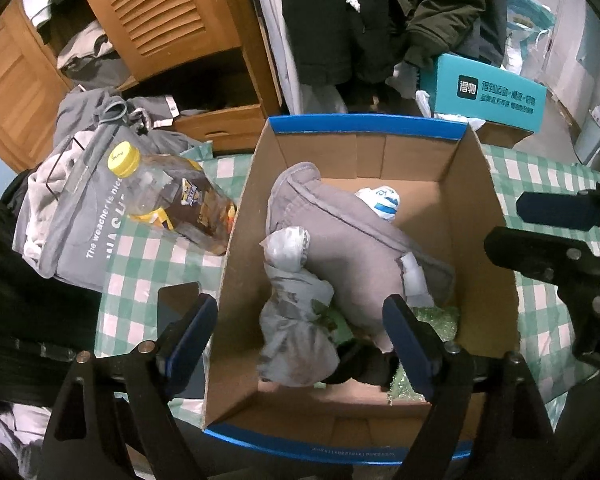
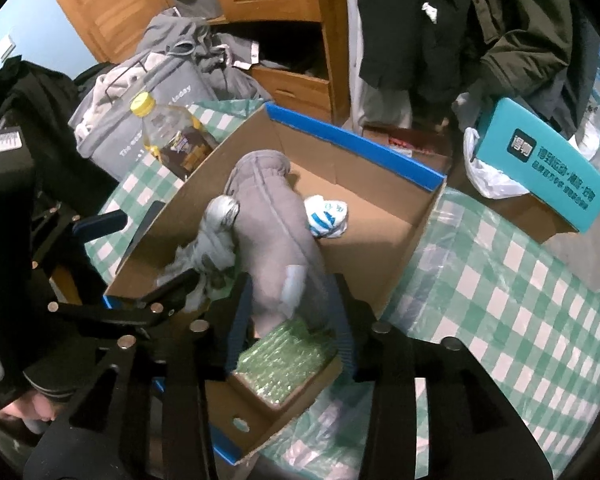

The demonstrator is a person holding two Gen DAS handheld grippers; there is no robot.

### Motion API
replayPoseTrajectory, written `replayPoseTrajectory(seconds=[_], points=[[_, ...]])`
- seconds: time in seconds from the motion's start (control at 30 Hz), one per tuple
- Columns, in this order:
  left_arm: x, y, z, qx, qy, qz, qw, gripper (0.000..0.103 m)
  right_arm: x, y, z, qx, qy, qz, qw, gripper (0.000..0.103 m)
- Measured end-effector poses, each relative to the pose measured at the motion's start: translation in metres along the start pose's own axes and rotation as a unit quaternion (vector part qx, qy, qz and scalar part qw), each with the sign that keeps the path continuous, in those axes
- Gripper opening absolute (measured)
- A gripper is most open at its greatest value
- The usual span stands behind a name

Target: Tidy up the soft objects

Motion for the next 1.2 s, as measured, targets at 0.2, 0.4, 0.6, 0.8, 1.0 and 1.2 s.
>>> replayPoseTrajectory(seconds=[0.2,0.4,0.6,0.8,1.0,1.2], points=[[-0.017,-0.003,0.002,0.008,-0.016,-0.001,0.9998,0.086,-0.016,-0.007,-0.001,0.007,-0.014,-0.019,1.0,0.057],[-0.038,-0.009,0.002,0.02,-0.034,-0.008,0.9992,0.09,-0.037,-0.009,-0.004,0.005,-0.032,-0.039,0.999,0.064],[-0.055,-0.02,0.002,0.029,-0.05,-0.017,0.9982,0.096,-0.059,-0.012,-0.009,0.004,-0.055,-0.052,0.997,0.066],[-0.075,-0.033,0.005,0.041,-0.077,-0.019,0.996,0.102,-0.08,-0.023,-0.016,0.018,-0.075,-0.06,0.995,0.067],[-0.089,-0.043,0.007,0.047,-0.094,-0.024,0.9941,0.102,-0.097,-0.037,-0.026,0.031,-0.088,-0.079,0.992,0.067],[-0.099,-0.053,0.009,0.057,-0.106,-0.039,0.992,0.102,-0.109,-0.048,-0.038,0.034,-0.1,-0.087,0.991,0.067]])
Point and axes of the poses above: each gripper's, at about its wrist camera, not at the fingertips, and x roughly the way its jaws point, y to its left, z to its top, the point moved 2 cm from there along x, roughly the way its jaws point, and after that the axes turned 9 degrees about -z, right-handed, at the moved point
